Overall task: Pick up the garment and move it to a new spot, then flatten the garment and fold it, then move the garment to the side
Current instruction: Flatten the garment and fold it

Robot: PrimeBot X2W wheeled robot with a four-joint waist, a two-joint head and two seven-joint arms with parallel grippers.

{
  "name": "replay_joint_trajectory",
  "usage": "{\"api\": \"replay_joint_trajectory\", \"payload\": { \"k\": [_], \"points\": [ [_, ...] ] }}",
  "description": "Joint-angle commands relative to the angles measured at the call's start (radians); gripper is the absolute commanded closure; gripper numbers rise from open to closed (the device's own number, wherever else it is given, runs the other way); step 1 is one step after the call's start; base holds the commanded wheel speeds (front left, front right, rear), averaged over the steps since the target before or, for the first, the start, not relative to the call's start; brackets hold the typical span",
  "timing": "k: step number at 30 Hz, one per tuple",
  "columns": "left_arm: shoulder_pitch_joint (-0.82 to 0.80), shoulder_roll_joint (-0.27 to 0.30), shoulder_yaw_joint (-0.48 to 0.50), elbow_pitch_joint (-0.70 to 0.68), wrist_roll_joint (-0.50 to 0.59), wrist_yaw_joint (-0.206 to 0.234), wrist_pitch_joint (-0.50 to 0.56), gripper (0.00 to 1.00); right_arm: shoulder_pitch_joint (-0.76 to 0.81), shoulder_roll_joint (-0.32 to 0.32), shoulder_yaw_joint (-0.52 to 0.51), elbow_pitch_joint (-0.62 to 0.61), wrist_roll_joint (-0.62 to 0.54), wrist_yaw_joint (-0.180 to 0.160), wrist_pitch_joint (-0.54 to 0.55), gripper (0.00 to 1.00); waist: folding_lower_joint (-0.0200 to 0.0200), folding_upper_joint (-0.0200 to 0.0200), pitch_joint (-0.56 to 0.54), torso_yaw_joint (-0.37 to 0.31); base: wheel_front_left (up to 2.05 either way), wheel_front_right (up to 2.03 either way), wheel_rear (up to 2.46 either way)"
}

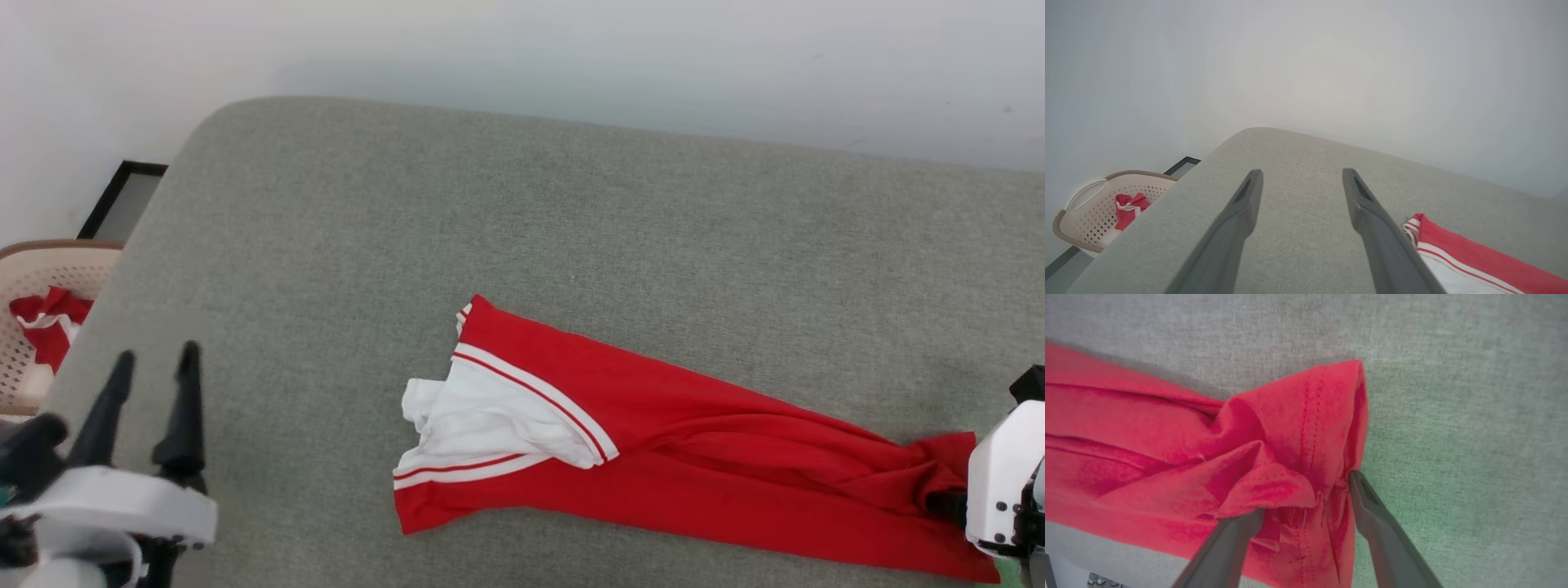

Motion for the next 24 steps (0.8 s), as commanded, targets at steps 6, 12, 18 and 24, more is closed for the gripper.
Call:
{"api": "replay_joint_trajectory", "payload": {
  "k": [6,12,18,24],
  "points": [
    [0.098,-0.114,0.167,-0.003,0.116,-0.092,-0.001,0.0,-0.005,0.012,0.054,0.048,0.064,-0.001,-0.02,1.0,0.0,-0.0001,0.006,0.016,0.0,0.0,0.0],
    [0.156,-0.208,0.269,0.027,0.177,-0.18,-0.001,0.0,-0.02,-0.037,0.073,0.063,0.094,-0.001,-0.04,1.0,0.0,-0.0001,0.007,0.021,0.0,0.0,0.0],
    [0.174,-0.259,0.328,0.053,0.215,-0.237,-0.001,0.0,-0.043,-0.088,0.072,0.073,0.11,-0.002,-0.073,1.0,0.0,-0.0001,0.004,0.018,0.0,0.0,0.0],
    [0.175,-0.293,0.374,0.059,0.24,-0.269,-0.001,0.0,-0.063,-0.138,0.035,0.106,0.097,-0.002,-0.111,1.0,0.0,-0.0001,0.001,0.009,0.0,0.0,0.0]
  ]
}}
